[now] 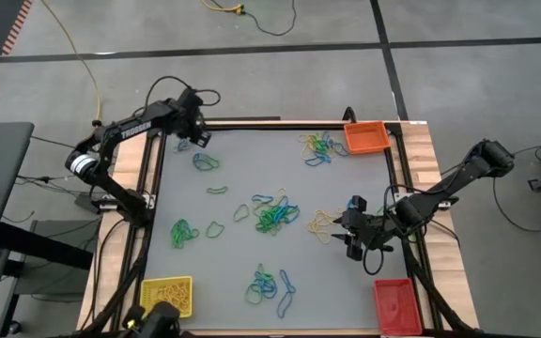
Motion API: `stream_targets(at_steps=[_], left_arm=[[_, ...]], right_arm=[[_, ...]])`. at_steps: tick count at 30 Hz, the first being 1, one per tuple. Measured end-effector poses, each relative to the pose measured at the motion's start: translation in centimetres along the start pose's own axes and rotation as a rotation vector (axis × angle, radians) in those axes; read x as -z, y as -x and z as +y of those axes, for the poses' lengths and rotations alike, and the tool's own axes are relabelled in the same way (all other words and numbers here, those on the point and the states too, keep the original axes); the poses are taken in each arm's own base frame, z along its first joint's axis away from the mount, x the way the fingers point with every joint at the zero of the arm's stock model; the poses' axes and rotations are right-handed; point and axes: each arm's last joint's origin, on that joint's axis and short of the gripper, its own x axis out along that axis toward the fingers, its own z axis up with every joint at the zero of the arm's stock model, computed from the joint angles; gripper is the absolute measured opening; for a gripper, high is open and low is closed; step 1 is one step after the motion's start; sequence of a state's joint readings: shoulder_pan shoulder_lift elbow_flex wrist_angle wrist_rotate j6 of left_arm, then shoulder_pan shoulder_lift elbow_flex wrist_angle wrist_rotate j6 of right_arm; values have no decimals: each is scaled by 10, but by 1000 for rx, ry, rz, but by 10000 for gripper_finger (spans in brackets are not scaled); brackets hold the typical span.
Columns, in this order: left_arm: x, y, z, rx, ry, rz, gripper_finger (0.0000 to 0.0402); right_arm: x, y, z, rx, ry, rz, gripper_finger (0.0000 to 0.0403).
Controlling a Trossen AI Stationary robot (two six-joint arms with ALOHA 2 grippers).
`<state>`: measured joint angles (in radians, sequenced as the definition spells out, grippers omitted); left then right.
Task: Sort rubber bands into baskets
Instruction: Put the yellow rubber band into the yellow bin
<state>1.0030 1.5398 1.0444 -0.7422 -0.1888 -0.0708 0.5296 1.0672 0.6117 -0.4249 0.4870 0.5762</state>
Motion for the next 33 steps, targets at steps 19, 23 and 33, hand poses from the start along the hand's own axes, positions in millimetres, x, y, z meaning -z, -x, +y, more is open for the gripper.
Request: stream_targets(at_steps=[19, 23, 33], left_arm=[[24, -40, 0, 33, -16, 186, 159], [15, -49, -6, 54, -20, 216, 152], [4, -60, -6, 45, 28, 284, 131]], right_arm=[[0, 0, 0, 0, 0, 0, 224], [0, 0, 0, 0, 0, 0, 224], [0, 0, 0, 0, 0, 0, 224]])
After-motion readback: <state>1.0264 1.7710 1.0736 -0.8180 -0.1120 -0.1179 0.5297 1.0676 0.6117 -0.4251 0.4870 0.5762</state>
